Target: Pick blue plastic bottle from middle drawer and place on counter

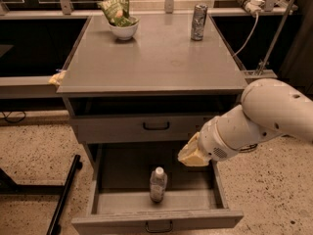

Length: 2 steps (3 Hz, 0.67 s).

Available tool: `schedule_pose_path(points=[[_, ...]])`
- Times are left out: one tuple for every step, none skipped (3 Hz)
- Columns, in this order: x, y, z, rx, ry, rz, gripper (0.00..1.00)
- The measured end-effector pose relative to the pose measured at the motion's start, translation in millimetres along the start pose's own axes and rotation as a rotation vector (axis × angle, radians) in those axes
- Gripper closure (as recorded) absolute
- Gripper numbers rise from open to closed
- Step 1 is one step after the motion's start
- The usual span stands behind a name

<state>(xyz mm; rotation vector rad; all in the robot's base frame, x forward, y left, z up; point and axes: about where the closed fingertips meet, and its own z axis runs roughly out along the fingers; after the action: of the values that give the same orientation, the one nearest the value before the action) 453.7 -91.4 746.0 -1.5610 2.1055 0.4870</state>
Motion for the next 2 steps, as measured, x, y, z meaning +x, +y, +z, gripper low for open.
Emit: schedule_pose_path(points=[[31.8, -7.7, 41.1, 0.001, -0.034, -0.024, 1.00], [51.9, -36.0, 76.0, 0.057, -0.114, -0.048, 1.00]])
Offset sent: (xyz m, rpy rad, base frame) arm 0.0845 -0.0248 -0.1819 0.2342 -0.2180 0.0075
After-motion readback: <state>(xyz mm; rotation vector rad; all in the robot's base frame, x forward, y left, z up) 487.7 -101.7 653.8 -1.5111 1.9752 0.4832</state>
